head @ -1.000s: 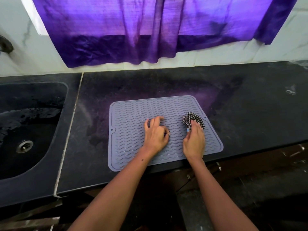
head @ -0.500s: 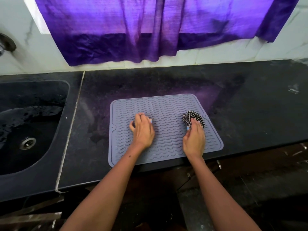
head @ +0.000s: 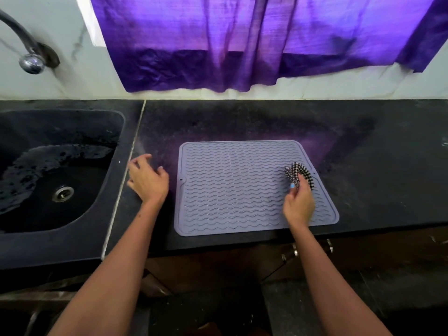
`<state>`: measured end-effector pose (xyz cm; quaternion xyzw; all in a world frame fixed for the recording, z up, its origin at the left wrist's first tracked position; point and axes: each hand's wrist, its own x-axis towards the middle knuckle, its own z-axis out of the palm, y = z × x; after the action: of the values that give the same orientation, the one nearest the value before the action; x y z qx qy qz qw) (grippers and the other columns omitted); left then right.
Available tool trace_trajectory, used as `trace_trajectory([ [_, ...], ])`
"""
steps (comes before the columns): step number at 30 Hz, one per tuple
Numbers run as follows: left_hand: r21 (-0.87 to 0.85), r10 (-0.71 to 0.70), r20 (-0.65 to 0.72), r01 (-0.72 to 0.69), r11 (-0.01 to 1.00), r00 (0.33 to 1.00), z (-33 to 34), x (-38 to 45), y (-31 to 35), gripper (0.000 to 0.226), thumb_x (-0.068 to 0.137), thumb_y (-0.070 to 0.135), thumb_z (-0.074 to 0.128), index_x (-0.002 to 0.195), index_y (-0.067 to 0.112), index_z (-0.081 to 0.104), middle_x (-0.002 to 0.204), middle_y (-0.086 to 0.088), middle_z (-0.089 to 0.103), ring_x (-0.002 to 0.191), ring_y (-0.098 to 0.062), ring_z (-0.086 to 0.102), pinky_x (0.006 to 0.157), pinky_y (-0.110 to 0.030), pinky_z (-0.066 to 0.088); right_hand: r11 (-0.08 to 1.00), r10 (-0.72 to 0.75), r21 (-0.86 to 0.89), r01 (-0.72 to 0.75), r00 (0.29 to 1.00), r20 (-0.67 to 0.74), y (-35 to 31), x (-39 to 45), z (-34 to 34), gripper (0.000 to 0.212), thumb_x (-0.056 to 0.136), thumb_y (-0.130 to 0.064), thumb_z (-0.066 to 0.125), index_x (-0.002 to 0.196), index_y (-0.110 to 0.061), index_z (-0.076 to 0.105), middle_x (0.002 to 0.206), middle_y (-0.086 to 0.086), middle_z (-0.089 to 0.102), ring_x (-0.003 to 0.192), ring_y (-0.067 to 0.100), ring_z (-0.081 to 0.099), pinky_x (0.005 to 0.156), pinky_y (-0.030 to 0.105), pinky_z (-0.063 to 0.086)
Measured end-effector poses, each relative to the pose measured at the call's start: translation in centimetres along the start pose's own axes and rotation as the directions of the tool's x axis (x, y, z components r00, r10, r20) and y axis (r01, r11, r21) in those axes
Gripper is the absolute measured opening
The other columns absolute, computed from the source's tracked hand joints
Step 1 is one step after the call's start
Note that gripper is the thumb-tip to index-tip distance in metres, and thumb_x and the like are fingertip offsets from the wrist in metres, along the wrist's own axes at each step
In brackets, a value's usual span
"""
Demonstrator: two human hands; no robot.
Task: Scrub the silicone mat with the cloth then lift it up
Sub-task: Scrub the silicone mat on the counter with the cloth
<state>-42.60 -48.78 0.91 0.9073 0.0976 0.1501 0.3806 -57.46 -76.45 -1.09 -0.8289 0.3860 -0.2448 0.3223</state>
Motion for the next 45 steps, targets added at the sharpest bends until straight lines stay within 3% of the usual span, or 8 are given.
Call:
trace_trajectory([
  [3,0.041,0.164,0.174,-0.173,0.984,0.971,0.9,-2.1,2.0,0.047,0.082,0.03,0.066,0.123,0.015,0.05,0.13,-0.012,0.047,0.122,-0.031,0.043,0.103,-0.049,0.028,0.999,0.042,0.032,-0.042,0.999,-0.017,-0.1,0.2,0.1,0.045,0.095,-0.014,0.044,0.14,-0.016,0.039,0.14,0.005,0.047,0.128,0.025,0.045,0.104,0.043,0.038],
  [6,-0.048,0.314,0.405,-0.323,0.945,0.859,3.6,-6.1,5.2,0.072,0.073,0.054,0.069,0.129,0.017,0.043,0.135,-0.006,0.043,0.128,-0.025,0.037,0.108,-0.048,0.03,0.989,-0.093,-0.116,0.091,0.996,-0.005,0.2,-0.7,0.6,0.05,0.091,-0.011,0.05,0.14,-0.013,0.038,0.145,0.005,0.042,0.136,0.023,0.036,0.111,0.044,0.032],
  [11,0.035,0.318,0.575,-0.41,0.911,0.754,7.5,-10.8,9.2,0.104,0.067,0.065,0.069,0.144,0.013,0.021,0.154,-0.011,0.019,0.144,-0.027,0.012,0.117,-0.047,0.013,0.98,-0.109,-0.167,0.107,0.994,0.002,0.1,-0.9,0.7,0.052,0.09,-0.01,0.051,0.14,-0.013,0.037,0.147,0.004,0.039,0.138,0.021,0.031,0.114,0.043,0.027],
  [21,0.082,0.205,0.592,-0.312,0.947,0.779,8.4,-11.5,9.7,0.103,0.076,0.058,0.066,0.149,0.018,0.006,0.158,-0.013,0.005,0.146,-0.027,-0.002,0.116,-0.046,-0.005,0.973,-0.108,-0.205,0.105,0.994,-0.004,0.0,-1.0,0.8,0.051,0.09,-0.011,0.049,0.14,-0.013,0.037,0.146,0.004,0.04,0.138,0.02,0.031,0.115,0.04,0.027],
  [30,0.013,0.368,0.634,-0.484,0.875,0.681,7.3,-9.5,8.5,0.092,0.082,0.048,0.062,0.149,0.01,0.011,0.159,-0.008,0.003,0.147,-0.021,0.001,0.113,-0.053,-0.008,0.994,-0.056,-0.098,0.053,0.998,-0.032,-0.4,-0.8,0.5,0.046,0.093,-0.013,0.046,0.138,-0.013,0.039,0.143,0.004,0.044,0.134,0.022,0.039,0.11,0.043,0.033],
  [34,-0.146,0.474,0.347,-0.452,0.88,0.81,5.2,-5.9,4.9,0.046,0.098,0.035,0.043,0.135,0.008,0.044,0.146,-0.007,0.038,0.138,-0.021,0.031,0.114,-0.044,0.011,0.989,0.083,0.128,-0.073,0.994,-0.069,-2.0,-0.6,0.1,0.045,0.097,-0.017,0.041,0.141,-0.016,0.035,0.142,0.005,0.045,0.13,0.024,0.043,0.105,0.044,0.038],
  [38,0.032,0.31,0.236,-0.326,0.945,0.921,3.0,-1.2,1.1,0.032,0.098,0.024,0.041,0.115,0.004,0.06,0.141,-0.014,0.045,0.133,-0.029,0.04,0.112,-0.045,0.021,0.981,-0.177,0.087,0.174,0.983,0.038,-4.7,-2.0,1.3,0.053,0.092,-0.008,0.046,0.143,-0.018,0.033,0.148,0.002,0.036,0.138,0.02,0.032,0.112,0.044,0.031],
  [45,0.379,0.173,0.518,-0.406,0.831,0.838,1.8,1.5,-3.0,0.062,0.1,0.039,0.021,0.15,0.004,0.007,0.159,-0.014,-0.001,0.147,-0.024,-0.003,0.119,-0.04,-0.003,0.755,-0.474,-0.216,0.619,0.743,0.473,-5.6,-5.5,4.9,0.062,0.094,-0.015,0.041,0.149,-0.017,0.013,0.158,0.0,0.009,0.146,0.014,0.001,0.114,0.026,-0.008],
])
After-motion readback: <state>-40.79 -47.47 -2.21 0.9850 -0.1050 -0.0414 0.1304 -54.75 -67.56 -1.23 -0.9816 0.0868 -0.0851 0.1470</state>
